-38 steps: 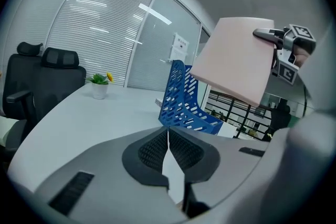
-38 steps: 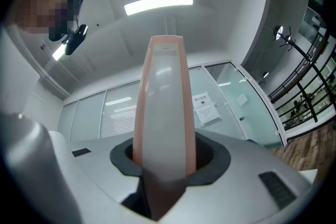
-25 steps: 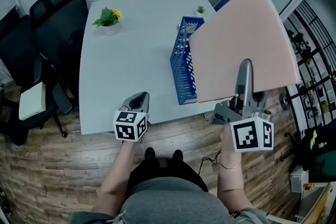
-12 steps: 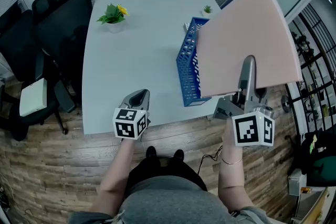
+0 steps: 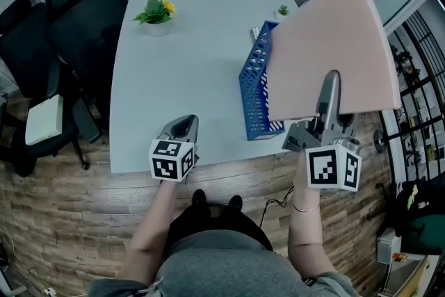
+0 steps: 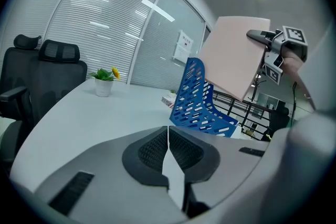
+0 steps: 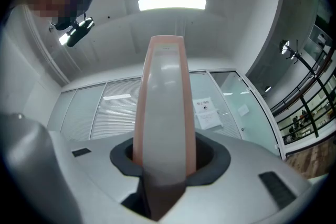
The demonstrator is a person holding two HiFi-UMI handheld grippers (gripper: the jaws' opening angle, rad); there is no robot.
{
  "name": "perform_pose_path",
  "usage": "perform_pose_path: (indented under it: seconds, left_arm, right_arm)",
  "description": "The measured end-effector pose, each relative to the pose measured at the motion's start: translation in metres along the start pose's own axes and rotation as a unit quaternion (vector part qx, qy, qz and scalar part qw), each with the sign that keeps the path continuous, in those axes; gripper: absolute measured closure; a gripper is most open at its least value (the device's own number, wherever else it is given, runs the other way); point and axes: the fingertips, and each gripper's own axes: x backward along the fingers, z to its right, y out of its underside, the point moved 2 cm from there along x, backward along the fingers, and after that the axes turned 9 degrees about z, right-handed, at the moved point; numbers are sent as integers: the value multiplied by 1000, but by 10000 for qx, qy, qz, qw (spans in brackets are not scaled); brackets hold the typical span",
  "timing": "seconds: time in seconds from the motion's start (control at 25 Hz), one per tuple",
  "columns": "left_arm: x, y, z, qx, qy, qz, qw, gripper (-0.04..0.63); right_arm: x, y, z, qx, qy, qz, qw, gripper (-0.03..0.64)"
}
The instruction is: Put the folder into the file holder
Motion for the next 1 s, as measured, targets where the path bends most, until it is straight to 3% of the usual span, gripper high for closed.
perform_pose_path:
  seconds: [1.0]
  left_arm:
    - [5, 13, -12, 63, -182, -143, 9997, 568]
  right_arm:
    - [18, 66, 6, 531, -15, -319, 9981, 449]
